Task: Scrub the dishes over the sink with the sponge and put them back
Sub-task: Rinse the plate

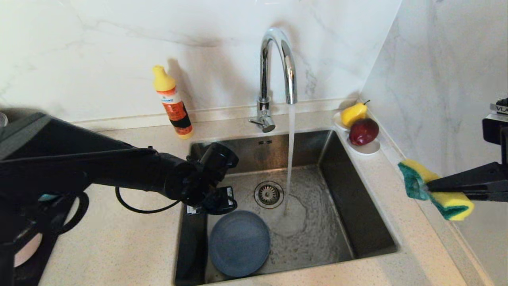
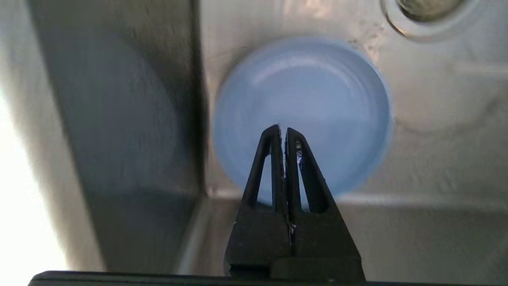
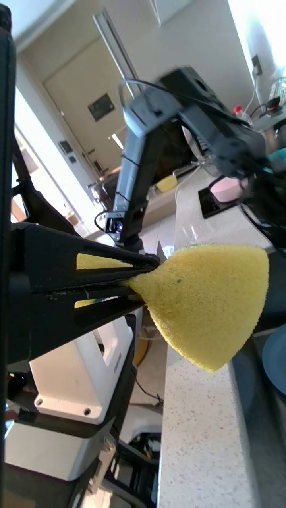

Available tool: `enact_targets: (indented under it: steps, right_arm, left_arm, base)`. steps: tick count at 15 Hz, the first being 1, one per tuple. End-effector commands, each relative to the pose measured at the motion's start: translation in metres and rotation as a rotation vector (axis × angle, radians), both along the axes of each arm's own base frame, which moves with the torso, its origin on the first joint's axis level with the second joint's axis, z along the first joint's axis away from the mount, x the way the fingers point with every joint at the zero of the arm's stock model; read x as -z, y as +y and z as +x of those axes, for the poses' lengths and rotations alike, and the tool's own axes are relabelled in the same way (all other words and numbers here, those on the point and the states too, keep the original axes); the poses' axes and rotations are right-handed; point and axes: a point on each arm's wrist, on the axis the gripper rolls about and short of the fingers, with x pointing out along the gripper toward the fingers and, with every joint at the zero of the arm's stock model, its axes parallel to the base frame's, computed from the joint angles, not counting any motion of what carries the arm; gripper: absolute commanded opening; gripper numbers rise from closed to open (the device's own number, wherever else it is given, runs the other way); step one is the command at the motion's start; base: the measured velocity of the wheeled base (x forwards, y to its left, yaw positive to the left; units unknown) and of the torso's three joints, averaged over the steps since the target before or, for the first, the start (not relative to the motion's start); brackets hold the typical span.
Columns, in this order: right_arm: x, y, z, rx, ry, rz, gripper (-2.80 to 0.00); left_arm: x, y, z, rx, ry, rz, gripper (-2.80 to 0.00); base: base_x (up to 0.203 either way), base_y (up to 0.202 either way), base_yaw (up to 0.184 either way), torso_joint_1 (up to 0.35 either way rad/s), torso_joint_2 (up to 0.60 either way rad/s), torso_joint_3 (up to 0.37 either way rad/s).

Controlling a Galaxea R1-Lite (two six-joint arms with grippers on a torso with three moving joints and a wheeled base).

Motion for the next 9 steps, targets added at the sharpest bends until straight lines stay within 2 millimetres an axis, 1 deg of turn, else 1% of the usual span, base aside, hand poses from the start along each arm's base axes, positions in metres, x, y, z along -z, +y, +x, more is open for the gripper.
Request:
enact_targets:
  steps: [1,5,9]
  right_arm:
    - [0.005,-0.003,-0.002,0.011,0.021,0.007,-2.8]
    - [0.01,-0.006,-0.003,-0.007,0.021,0.015,-2.8]
    - [0.019,-0.005,0.001,-0.012,0.014,0.023,-2.8]
  left_arm:
    - [0.023,0.003,0.02,-0.031,0.036,0.021,-2.8]
    - [0.047,-0.004,0.037,-0.028,0.062,0.036,-2.8]
    - [0.051,-0.009,0.048,-0.023,0.064,0.029,-2.8]
  base:
    - [0.0,0.0,0.0,0.0,0.0,0.0]
    - [0.0,0.0,0.0,0.0,0.0,0.0]
    - [0.0,0.0,0.0,0.0,0.0,0.0]
